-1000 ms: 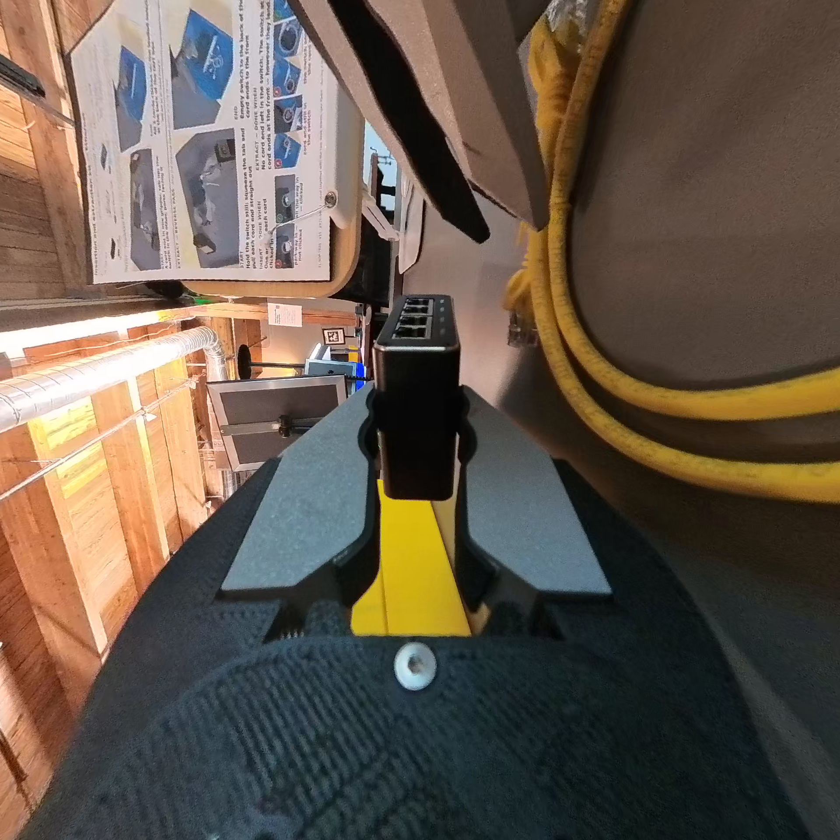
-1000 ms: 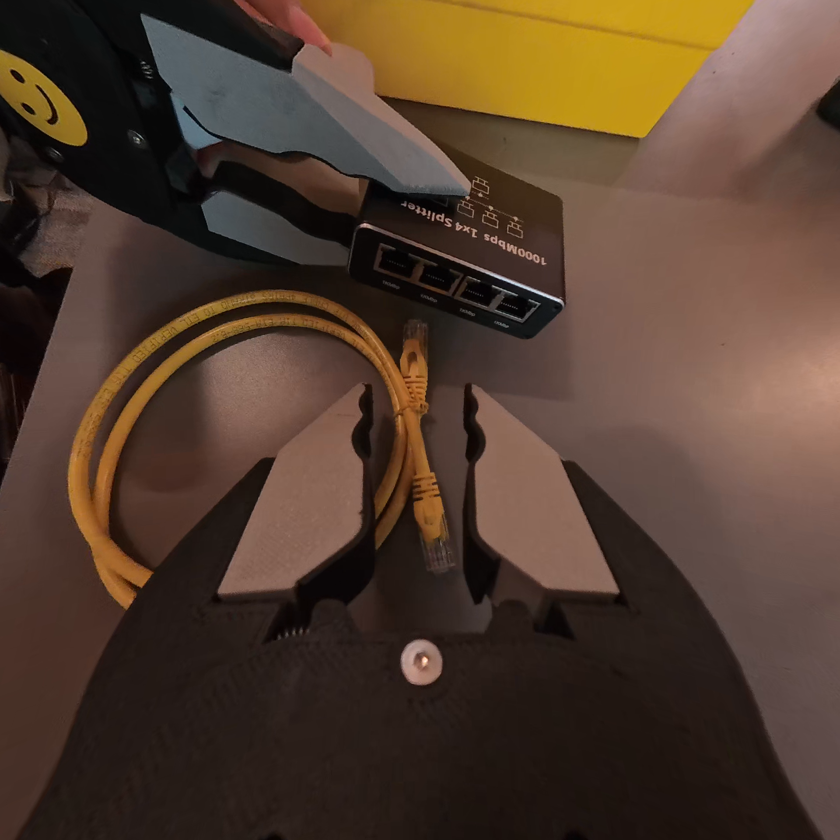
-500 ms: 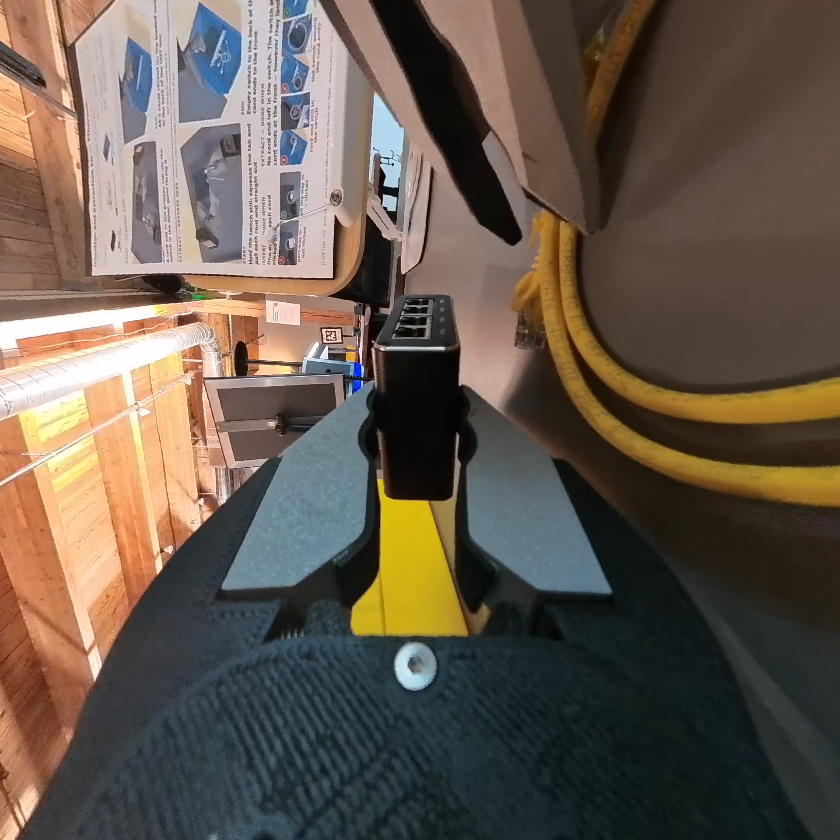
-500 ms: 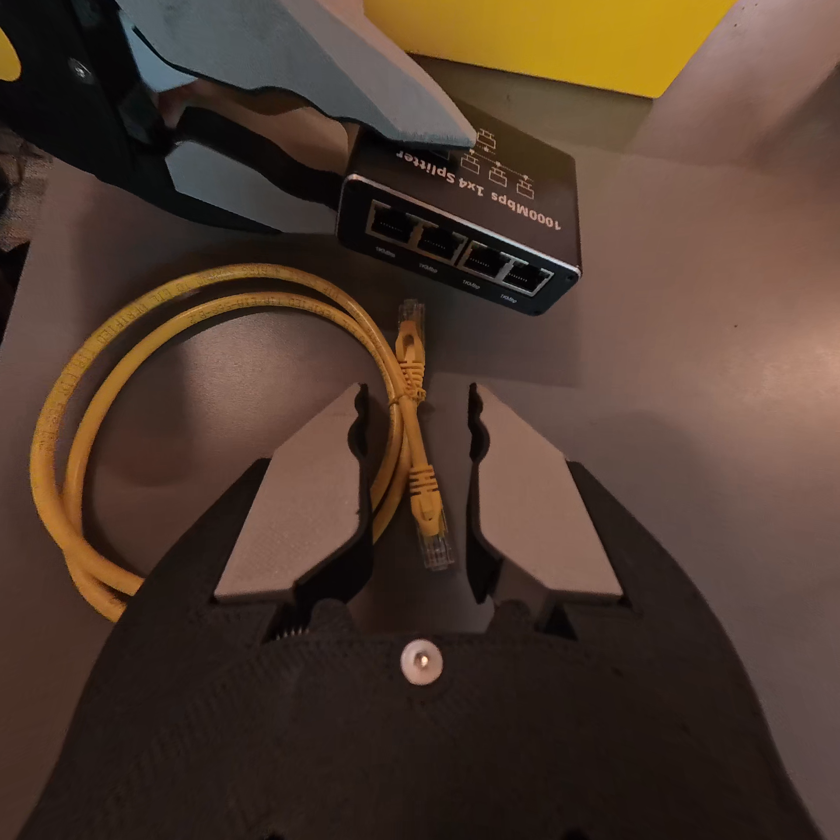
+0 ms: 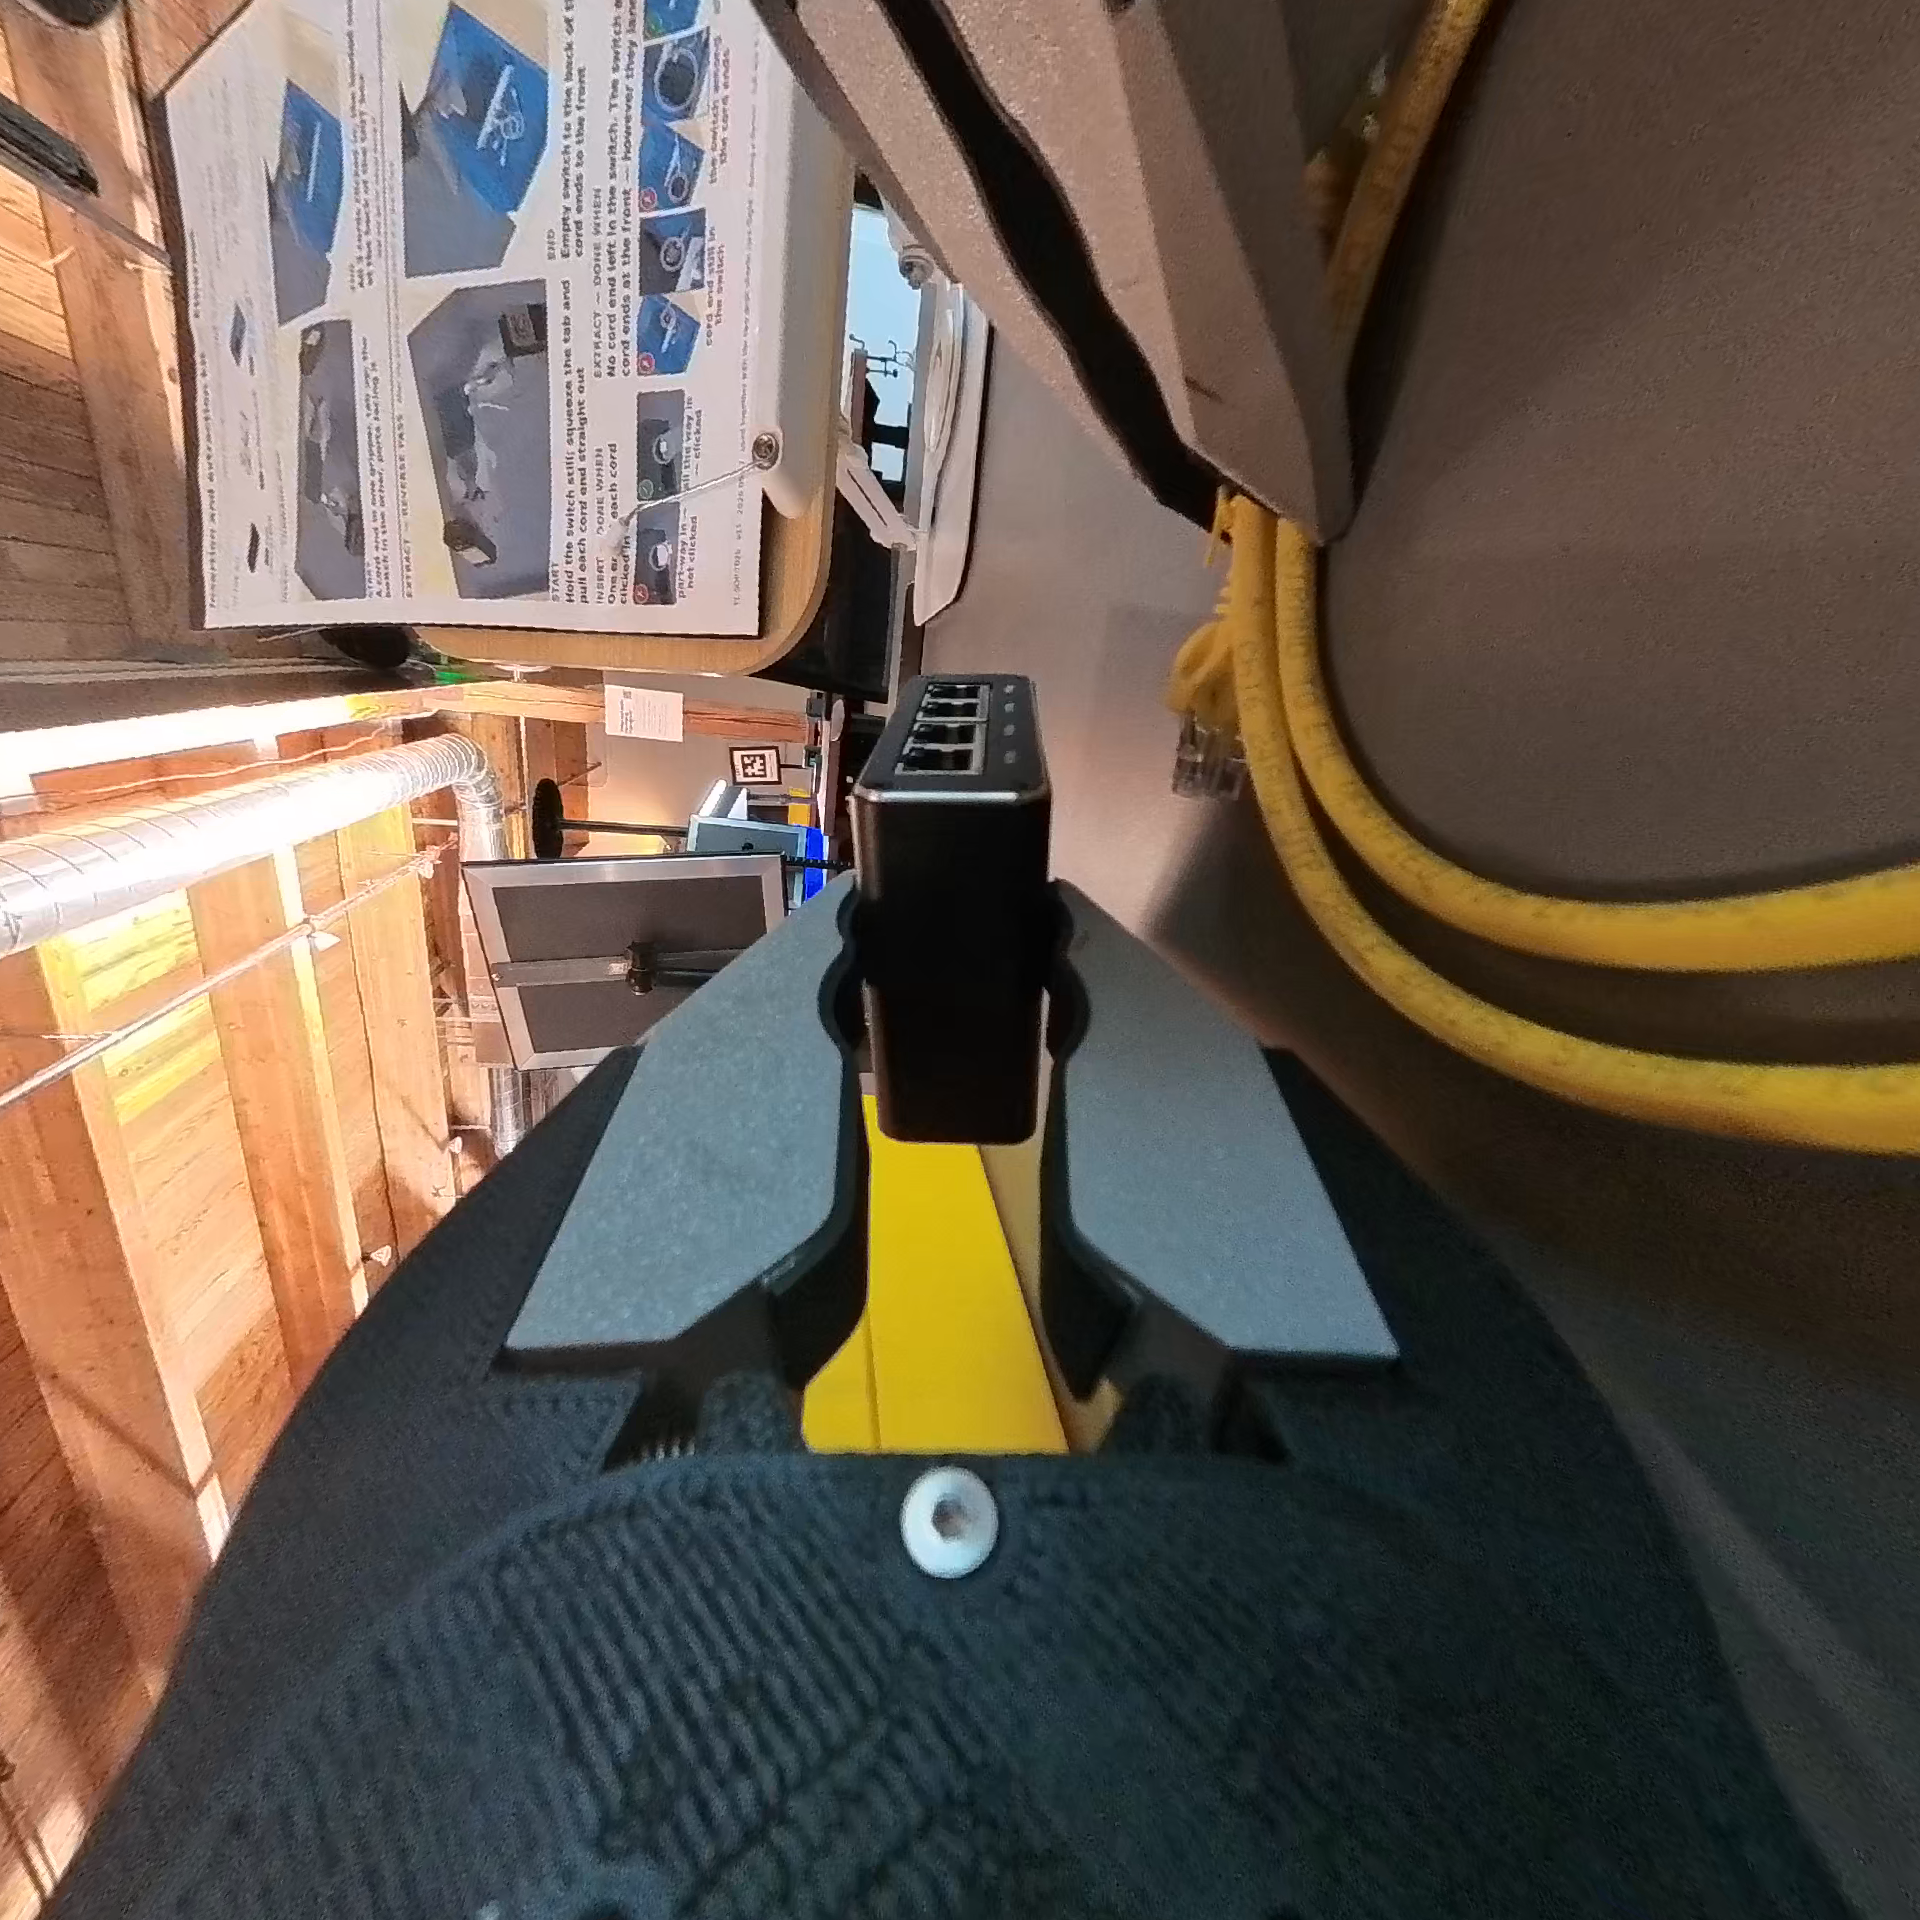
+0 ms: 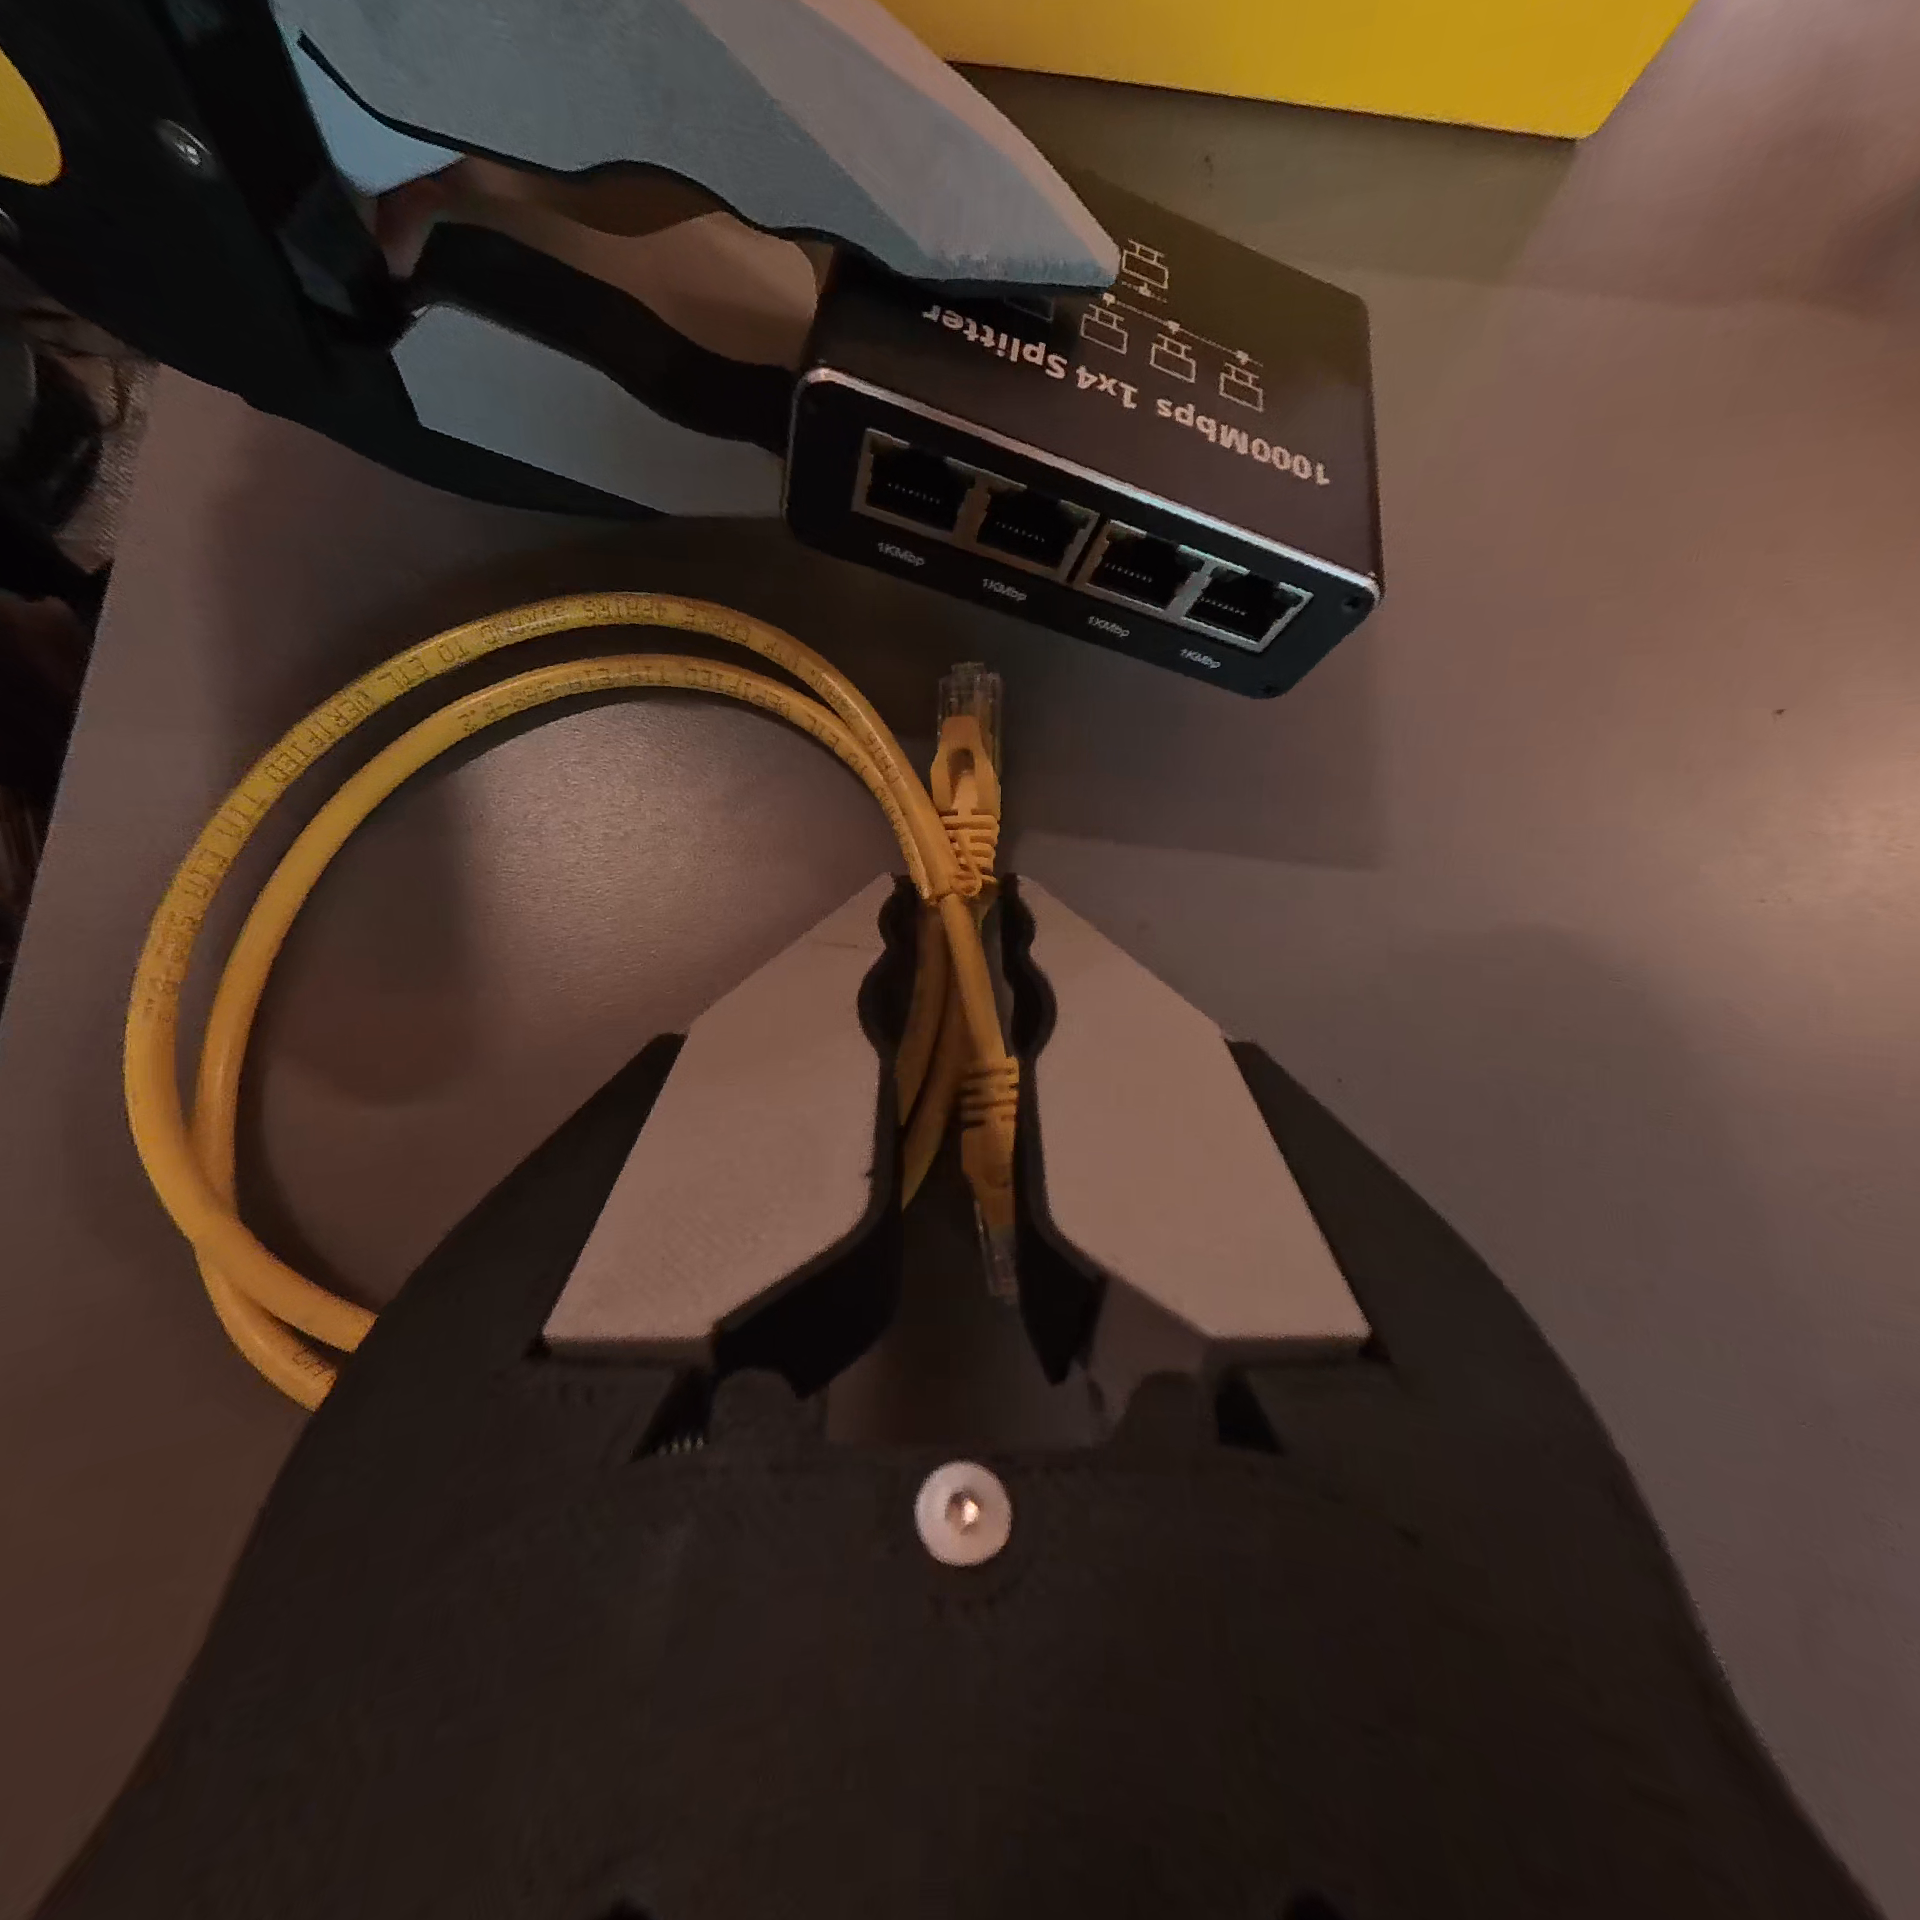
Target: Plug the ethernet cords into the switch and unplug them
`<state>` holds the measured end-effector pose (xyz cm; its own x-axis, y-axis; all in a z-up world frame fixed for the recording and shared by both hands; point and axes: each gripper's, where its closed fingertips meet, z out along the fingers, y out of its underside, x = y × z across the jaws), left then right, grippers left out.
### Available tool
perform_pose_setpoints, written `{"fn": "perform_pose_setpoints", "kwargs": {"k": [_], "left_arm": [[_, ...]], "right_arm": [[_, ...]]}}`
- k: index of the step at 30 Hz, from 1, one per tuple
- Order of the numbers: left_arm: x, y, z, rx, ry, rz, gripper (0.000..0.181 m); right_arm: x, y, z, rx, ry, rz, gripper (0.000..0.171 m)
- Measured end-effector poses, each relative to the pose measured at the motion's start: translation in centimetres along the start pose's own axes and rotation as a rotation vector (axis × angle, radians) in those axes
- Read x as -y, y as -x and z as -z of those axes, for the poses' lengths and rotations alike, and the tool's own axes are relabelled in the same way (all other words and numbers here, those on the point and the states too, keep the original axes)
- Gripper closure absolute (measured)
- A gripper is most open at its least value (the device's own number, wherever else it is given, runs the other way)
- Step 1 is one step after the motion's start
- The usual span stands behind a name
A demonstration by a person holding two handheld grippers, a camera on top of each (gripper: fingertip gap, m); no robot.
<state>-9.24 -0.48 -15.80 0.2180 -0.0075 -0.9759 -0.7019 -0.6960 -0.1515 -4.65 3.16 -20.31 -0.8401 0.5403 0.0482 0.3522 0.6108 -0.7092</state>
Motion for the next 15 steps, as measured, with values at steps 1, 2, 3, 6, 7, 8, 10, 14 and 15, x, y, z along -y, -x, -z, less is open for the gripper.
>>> {"fn": "perform_pose_setpoints", "kwargs": {"k": [1,2,3,6,7,8,10,14,15], "left_arm": [[-0.01,-0.02,-0.01,-0.001,0.000,0.000,0.151],[-0.02,-0.02,-0.02,-0.001,0.001,0.000,0.151],[-0.02,-0.02,-0.03,-0.001,0.002,-0.001,0.151],[-0.02,-0.01,-0.03,-0.001,0.002,0.001,0.151],[-0.03,-0.02,-0.03,-0.001,0.002,0.000,0.151],[-0.03,-0.01,-0.04,-0.001,0.002,0.000,0.151],[-0.06,-0.02,-0.05,-0.002,0.003,0.001,0.151],[-0.08,0.09,-0.06,0.002,0.004,0.004,0.151],[-0.09,0.13,-0.05,0.003,0.004,0.007,0.151]], "right_arm": [[-0.01,0.00,0.00,-0.004,0.002,0.005,0.158],[-0.01,0.00,0.00,-0.006,0.003,0.008,0.158],[-0.01,0.00,0.00,-0.008,0.004,0.010,0.158],[-0.01,0.01,0.00,-0.007,0.004,0.010,0.158],[-0.02,0.00,0.01,-0.007,0.004,0.009,0.158],[-0.04,-0.01,0.02,-0.009,0.005,0.011,0.158],[-0.08,-0.03,0.07,-0.015,0.010,0.020,0.159],[0.07,-0.32,0.53,-0.057,0.020,0.065,0.158],[0.35,-0.49,0.79,-0.070,0.005,0.068,0.158]]}}
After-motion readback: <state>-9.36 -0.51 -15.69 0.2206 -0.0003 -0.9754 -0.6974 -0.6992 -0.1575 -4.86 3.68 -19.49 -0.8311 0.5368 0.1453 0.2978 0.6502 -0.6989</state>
